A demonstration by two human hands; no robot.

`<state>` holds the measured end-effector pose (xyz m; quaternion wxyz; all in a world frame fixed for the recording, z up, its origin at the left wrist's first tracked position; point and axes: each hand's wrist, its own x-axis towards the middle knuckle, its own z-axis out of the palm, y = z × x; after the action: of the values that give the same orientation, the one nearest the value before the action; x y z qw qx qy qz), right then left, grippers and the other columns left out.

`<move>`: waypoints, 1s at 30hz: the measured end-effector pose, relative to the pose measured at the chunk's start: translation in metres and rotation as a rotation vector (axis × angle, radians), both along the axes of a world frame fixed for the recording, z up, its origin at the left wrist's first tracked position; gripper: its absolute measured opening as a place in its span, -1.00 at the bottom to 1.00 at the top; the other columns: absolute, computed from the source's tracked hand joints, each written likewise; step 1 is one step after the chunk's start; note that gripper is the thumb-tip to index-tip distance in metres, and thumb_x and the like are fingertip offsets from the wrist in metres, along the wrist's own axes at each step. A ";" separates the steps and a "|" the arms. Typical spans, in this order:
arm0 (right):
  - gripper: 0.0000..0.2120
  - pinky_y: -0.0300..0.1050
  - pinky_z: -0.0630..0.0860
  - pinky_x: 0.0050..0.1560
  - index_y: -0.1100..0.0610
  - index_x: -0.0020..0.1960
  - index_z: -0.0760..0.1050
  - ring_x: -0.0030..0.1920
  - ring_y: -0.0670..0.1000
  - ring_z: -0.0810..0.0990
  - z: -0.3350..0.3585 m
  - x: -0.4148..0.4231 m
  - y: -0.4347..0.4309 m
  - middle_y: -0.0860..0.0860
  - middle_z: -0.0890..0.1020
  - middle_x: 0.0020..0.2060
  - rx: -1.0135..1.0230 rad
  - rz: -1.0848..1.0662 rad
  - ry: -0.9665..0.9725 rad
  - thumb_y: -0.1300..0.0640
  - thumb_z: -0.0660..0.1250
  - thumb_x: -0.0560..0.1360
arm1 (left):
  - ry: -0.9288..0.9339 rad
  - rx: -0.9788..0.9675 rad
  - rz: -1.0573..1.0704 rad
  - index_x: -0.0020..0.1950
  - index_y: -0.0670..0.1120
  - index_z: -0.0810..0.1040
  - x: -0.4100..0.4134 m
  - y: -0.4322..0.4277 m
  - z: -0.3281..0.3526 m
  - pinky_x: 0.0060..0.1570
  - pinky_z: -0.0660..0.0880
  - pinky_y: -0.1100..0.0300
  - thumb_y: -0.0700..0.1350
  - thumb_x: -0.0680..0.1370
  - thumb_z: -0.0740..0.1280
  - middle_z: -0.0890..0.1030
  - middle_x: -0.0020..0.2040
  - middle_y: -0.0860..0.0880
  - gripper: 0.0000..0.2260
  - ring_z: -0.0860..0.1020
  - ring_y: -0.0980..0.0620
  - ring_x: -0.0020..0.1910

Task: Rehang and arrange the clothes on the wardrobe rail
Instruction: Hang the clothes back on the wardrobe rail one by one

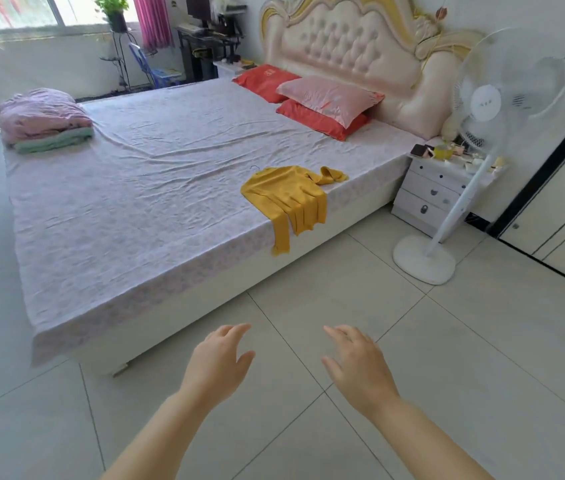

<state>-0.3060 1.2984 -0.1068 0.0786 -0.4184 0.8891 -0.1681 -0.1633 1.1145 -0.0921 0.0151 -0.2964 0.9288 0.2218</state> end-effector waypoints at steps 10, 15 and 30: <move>-0.51 -0.15 0.21 0.30 0.05 0.45 0.21 0.32 0.03 0.33 0.003 -0.180 -0.123 0.01 0.35 0.34 0.053 0.056 -0.021 0.01 0.19 0.56 | -0.010 0.028 0.062 0.46 0.05 0.18 -0.172 -0.106 -0.004 0.28 0.28 0.18 0.03 0.58 0.17 0.30 0.41 0.05 -0.55 0.31 0.03 0.36; -0.52 -0.20 0.20 0.30 0.02 0.46 0.17 0.30 -0.03 0.32 -0.006 -0.271 -0.195 -0.06 0.34 0.33 0.111 0.069 -0.001 -0.02 0.15 0.58 | -0.026 0.072 0.058 0.45 0.07 0.19 -0.267 -0.182 -0.022 0.27 0.30 0.17 0.02 0.57 0.18 0.31 0.40 0.05 -0.55 0.31 0.04 0.35; -0.52 -0.19 0.11 0.36 0.02 0.46 0.18 0.36 -0.05 0.26 -0.015 -0.536 -0.384 -0.06 0.33 0.34 0.168 0.156 -0.103 -0.01 0.17 0.58 | -0.043 0.154 0.160 0.45 0.06 0.19 -0.521 -0.354 -0.026 0.19 0.35 0.22 0.02 0.58 0.18 0.32 0.40 0.05 -0.56 0.35 0.07 0.33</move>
<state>-0.8424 0.9145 -0.1217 0.1718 -0.4689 0.8597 -0.1075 -0.6845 0.7606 -0.1177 0.0401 -0.3724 0.8818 0.2866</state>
